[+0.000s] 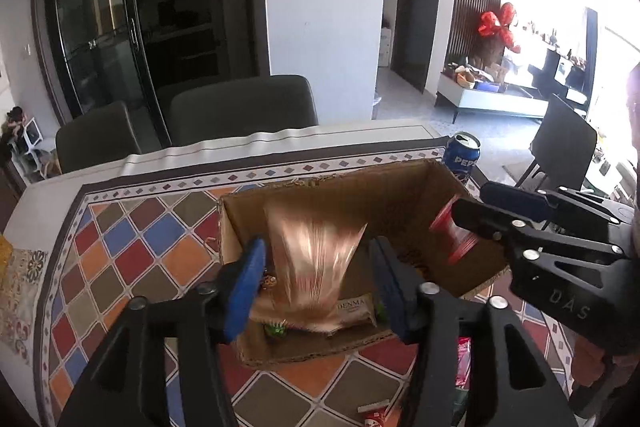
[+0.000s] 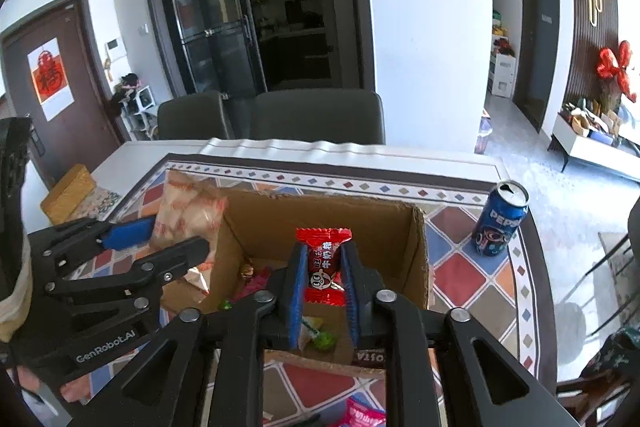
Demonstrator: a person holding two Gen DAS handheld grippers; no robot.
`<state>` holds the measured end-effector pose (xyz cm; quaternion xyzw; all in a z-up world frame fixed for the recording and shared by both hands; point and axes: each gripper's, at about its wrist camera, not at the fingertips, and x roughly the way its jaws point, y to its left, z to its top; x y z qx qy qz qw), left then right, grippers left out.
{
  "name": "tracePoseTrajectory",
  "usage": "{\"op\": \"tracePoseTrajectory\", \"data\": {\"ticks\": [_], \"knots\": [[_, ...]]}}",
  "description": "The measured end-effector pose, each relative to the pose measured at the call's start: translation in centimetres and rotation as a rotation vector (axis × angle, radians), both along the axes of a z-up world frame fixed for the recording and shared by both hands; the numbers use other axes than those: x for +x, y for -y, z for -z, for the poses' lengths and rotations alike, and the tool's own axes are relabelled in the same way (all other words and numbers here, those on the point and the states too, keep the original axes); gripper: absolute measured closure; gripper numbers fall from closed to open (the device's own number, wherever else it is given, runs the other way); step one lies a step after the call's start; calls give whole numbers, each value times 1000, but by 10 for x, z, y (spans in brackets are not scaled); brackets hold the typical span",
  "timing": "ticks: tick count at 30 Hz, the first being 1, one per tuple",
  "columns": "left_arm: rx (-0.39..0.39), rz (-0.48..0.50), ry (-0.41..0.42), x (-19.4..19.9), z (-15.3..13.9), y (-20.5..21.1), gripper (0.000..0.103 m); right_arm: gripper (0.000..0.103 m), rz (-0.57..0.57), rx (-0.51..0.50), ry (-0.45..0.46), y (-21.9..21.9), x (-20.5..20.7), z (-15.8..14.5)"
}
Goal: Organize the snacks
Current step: 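Open both tools over the box, releasing the biscuit packet and candy, then move both tools back to the remaining snacks on the table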
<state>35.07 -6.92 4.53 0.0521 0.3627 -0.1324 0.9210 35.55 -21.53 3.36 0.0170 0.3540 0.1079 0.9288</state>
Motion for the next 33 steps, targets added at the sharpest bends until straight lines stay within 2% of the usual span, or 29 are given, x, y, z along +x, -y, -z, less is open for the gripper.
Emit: {"op": "tracePoseTrajectory", "data": {"ticks": [2,11,16,33], "knots": [[12,-11,4,-4,-1,0,46,65,18,-1,-1,2,-1,2],[11,-48,-11,-29,-4,-6,42,65,21,0,1,4,-29,2],[-14,-74,-26,-46,-5,-10,40,60,18,-3,0,5,-43,1],[-34,-68,-139,-93,33,-3,40,56,17,-3,-80,11,-83,30]]}}
